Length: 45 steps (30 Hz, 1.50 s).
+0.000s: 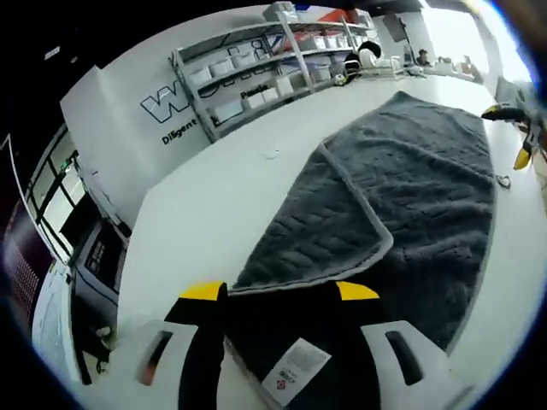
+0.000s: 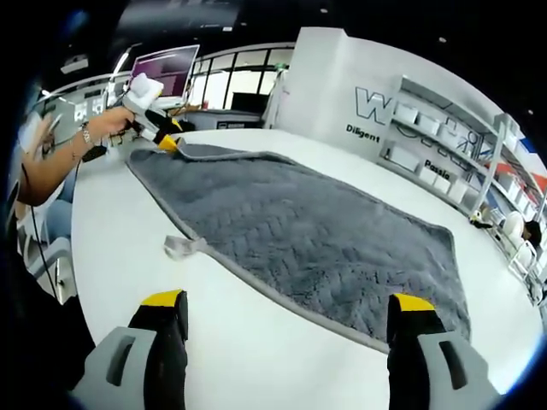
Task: Open the folded towel by lifting each exposed corner and separating the folded layers until the towel lies flat within the target outline without major curled edges
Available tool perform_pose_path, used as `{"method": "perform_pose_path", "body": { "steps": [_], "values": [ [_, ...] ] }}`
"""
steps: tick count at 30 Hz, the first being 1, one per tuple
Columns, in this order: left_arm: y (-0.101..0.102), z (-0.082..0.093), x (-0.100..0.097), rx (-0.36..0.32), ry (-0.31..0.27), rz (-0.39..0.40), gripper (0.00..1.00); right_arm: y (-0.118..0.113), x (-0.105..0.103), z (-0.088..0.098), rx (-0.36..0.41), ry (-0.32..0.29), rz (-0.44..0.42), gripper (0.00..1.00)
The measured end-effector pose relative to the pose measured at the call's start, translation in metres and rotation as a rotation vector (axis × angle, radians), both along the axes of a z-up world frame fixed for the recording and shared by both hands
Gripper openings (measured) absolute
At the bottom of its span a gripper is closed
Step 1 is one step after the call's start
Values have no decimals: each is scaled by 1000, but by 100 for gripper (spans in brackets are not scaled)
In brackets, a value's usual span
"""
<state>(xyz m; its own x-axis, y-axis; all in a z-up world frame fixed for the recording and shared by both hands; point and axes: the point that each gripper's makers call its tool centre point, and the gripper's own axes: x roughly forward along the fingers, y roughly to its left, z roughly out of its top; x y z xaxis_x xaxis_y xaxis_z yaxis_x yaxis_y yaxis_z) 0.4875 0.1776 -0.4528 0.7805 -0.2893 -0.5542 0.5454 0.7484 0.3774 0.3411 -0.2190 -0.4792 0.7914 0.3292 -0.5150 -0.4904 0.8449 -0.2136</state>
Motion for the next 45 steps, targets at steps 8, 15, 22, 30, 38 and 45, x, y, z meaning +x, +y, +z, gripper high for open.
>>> {"method": "perform_pose_path", "body": {
  "steps": [8, 15, 22, 30, 38, 45],
  "values": [
    [-32, -3, -14, 91, -15, -188, 36, 0, -1, 3, 12, -7, -4, 99],
    [-48, -10, -17, 88, -2, -249, 22, -1, -2, 4, 14, -11, -4, 99],
    [-54, -17, -15, 78, 27, -267, 3, -4, -2, 2, 14, -7, -12, 99],
    [-44, 3, 4, -51, -12, -143, 2, -5, -3, 2, 19, -8, -15, 99],
    [-17, 32, 39, -50, -118, 1, 2, -8, -4, -1, 25, -4, -24, 99],
    [20, 38, 77, 4, -191, 179, 2, -12, -7, -3, 29, -1, -35, 99]
  ]
}}
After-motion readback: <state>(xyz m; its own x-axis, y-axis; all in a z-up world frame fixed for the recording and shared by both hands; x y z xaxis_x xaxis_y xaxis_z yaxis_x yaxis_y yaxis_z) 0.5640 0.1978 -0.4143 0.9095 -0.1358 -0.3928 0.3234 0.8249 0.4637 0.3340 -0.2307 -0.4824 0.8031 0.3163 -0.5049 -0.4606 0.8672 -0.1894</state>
